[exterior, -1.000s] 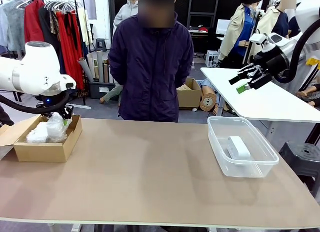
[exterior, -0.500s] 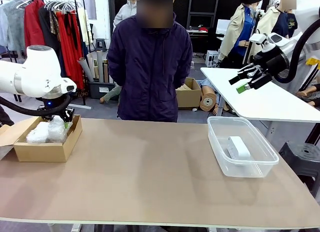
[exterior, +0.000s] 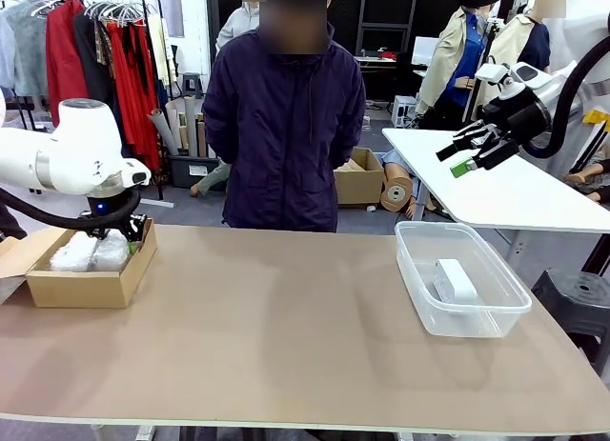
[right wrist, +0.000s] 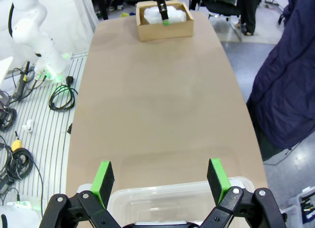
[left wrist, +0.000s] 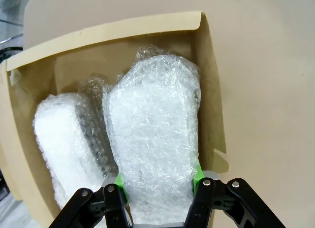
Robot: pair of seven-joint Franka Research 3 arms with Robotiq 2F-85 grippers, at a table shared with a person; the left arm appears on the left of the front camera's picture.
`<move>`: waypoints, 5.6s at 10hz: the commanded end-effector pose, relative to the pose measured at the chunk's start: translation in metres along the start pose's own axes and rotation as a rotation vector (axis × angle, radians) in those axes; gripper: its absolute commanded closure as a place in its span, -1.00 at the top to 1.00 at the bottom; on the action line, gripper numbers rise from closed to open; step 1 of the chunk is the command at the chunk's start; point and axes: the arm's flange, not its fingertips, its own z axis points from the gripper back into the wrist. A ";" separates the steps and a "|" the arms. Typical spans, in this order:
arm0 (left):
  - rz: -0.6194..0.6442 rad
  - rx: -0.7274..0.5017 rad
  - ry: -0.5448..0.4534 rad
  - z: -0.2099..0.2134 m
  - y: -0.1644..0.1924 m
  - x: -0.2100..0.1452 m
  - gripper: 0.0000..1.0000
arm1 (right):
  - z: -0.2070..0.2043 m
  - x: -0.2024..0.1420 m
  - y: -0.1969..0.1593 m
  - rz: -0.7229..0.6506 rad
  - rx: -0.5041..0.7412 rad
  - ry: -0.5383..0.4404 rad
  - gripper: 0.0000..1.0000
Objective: Separate and place wrapped and unwrapped clocks.
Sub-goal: If the picked Digital clock is wrapped, place it in the Package Box ; if not, place it in the Organizing box.
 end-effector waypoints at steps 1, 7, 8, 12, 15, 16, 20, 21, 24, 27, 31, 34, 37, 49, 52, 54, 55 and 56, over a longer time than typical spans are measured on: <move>-0.002 -0.022 -0.006 -0.003 0.002 0.002 -1.00 | 0.001 0.002 0.001 0.006 -0.001 -0.001 1.00; -0.015 -0.030 -0.001 -0.001 0.002 0.004 1.00 | 0.001 0.002 0.001 0.006 -0.001 -0.001 1.00; -0.014 -0.030 0.000 0.005 0.002 0.005 1.00 | 0.001 0.002 0.001 0.006 -0.001 -0.001 1.00; -0.019 -0.049 -0.003 0.038 -0.010 0.011 1.00 | 0.001 0.002 0.001 0.006 -0.001 -0.001 1.00; -0.038 -0.039 0.011 0.057 -0.017 0.012 1.00 | 0.001 0.002 0.001 0.006 -0.001 -0.001 1.00; -0.023 -0.030 -0.014 0.046 -0.016 0.012 1.00 | 0.001 0.002 0.001 0.006 -0.001 -0.001 1.00; -0.023 -0.030 -0.014 0.046 -0.016 0.012 1.00 | 0.001 0.002 0.001 0.006 -0.001 -0.001 1.00; -0.023 -0.030 -0.014 0.046 -0.016 0.012 1.00 | 0.001 0.002 0.001 0.006 -0.001 -0.001 1.00; -0.023 -0.030 -0.014 0.046 -0.016 0.012 1.00 | 0.001 0.002 0.001 0.006 -0.001 -0.001 1.00; -0.207 -0.160 0.114 0.065 -0.026 0.010 1.00 | 0.001 0.002 0.001 0.006 -0.001 -0.001 1.00; -0.401 -0.449 0.133 0.118 -0.007 0.022 1.00 | 0.001 0.002 0.001 0.006 -0.001 -0.001 1.00; -0.640 -0.581 -0.013 0.149 0.004 0.021 1.00 | 0.001 0.002 0.001 0.006 -0.001 -0.001 1.00; -0.876 -0.660 -0.226 0.165 0.011 0.021 1.00 | 0.001 0.002 0.001 0.006 -0.001 -0.001 1.00; -1.241 -0.690 -0.696 0.211 0.017 -0.029 1.00 | 0.001 0.002 0.001 0.006 -0.001 -0.001 1.00; -1.243 -0.685 -0.630 0.214 0.012 -0.026 1.00 | 0.001 0.002 0.001 0.006 -0.001 -0.001 1.00; -1.249 -0.689 -0.639 0.213 0.012 -0.027 1.00 | 0.001 0.002 0.001 0.006 -0.001 -0.001 1.00; -1.258 -0.709 -0.680 0.209 0.015 -0.025 1.00 | 0.001 0.002 0.001 0.006 -0.001 -0.001 1.00; -1.238 -0.730 -0.713 0.207 0.020 -0.023 1.00 | 0.001 0.002 0.001 0.006 -0.001 -0.001 1.00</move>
